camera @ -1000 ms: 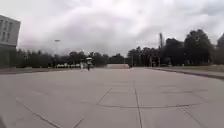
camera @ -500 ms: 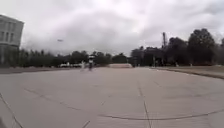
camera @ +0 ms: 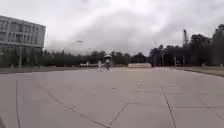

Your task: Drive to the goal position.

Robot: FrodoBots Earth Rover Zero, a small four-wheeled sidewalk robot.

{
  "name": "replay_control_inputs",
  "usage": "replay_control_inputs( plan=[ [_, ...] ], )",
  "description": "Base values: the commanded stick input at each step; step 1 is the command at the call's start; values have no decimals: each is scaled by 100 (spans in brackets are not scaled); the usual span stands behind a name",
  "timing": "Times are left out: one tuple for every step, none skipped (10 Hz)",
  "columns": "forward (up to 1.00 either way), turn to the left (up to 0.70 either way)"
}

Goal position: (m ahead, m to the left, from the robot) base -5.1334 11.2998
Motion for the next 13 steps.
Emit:
replay_control_inputs(
  plan=[
    [70,36],
    [70,36],
    [70,36],
    [70,36],
    [70,36],
    [70,36],
    [70,36],
    [70,36],
    [70,36],
    [70,36],
    [70,36],
    [70,36],
    [70,36]
  ],
)
